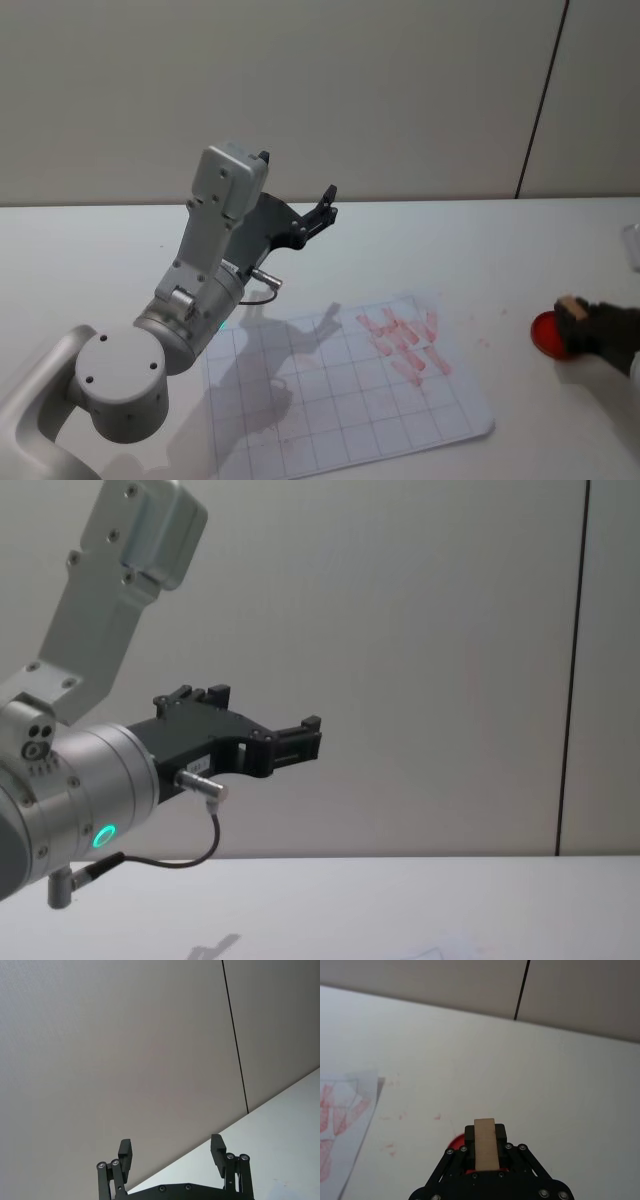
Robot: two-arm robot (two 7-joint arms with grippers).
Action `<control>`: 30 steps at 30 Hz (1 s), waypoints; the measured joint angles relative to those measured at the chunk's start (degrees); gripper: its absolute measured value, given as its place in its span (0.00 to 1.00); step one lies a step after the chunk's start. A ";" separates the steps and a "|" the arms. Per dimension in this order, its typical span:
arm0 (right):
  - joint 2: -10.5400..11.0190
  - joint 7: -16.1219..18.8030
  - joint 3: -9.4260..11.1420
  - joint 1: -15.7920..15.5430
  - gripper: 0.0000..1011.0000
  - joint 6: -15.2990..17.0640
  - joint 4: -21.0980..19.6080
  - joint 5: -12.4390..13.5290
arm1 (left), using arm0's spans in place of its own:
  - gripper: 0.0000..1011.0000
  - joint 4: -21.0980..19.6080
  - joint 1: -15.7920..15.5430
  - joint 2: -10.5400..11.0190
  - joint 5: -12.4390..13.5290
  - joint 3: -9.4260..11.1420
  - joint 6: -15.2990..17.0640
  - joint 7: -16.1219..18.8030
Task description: Use the one hand to pick up the stamp and affix it onto the A4 paper.
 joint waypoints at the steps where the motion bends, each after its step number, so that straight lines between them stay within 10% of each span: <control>1: 0.02 -0.01 0.05 0.04 0.22 -0.12 -0.28 0.05 | 0.99 0.00 0.00 0.00 0.00 0.00 0.00 0.00; 30: -0.21 10.20 -1.45 2.00 0.22 -0.26 -6.87 -1.12 | 0.99 0.00 0.00 0.00 0.00 0.00 0.00 0.00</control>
